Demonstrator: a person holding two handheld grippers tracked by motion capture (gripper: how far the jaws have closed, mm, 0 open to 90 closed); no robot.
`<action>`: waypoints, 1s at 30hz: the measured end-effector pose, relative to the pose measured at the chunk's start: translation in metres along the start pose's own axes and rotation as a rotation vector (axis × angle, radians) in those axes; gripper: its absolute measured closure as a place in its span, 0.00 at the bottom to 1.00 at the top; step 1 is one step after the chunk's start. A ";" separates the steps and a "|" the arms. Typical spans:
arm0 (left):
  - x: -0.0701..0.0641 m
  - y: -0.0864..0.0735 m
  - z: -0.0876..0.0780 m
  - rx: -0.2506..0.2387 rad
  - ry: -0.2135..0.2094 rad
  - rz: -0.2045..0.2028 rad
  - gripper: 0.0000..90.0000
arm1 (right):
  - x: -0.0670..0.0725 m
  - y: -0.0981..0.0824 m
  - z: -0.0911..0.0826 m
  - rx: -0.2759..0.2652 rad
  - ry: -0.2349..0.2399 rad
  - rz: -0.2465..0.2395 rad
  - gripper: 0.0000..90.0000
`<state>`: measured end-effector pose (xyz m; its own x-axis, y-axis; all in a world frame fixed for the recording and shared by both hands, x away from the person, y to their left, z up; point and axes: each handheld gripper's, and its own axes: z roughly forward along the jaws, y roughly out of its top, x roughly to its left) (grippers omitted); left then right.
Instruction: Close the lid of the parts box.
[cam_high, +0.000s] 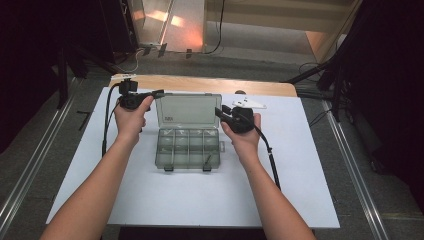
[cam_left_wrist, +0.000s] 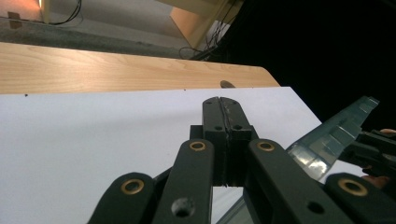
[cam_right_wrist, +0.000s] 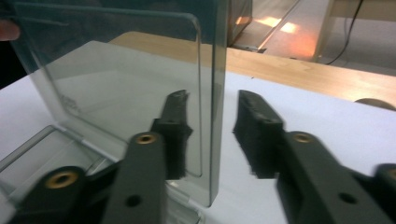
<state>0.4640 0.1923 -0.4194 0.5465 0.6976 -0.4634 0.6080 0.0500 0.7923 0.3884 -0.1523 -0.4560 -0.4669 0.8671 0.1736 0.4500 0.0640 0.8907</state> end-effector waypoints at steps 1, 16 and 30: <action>-0.001 -0.001 -0.001 0.000 0.000 0.005 1.00 | 0.000 -0.001 -0.002 -0.003 0.011 0.003 0.64; -0.012 -0.008 -0.014 -0.033 -0.015 0.057 1.00 | -0.016 -0.017 -0.030 -0.035 0.012 0.023 0.88; -0.024 -0.019 -0.028 -0.045 -0.025 0.104 1.00 | -0.011 0.010 -0.034 -0.027 0.045 0.036 1.00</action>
<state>0.4230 0.1945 -0.4119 0.6199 0.6829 -0.3865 0.5206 0.0106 0.8537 0.3718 -0.1784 -0.4349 -0.4850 0.8455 0.2236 0.4466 0.0196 0.8945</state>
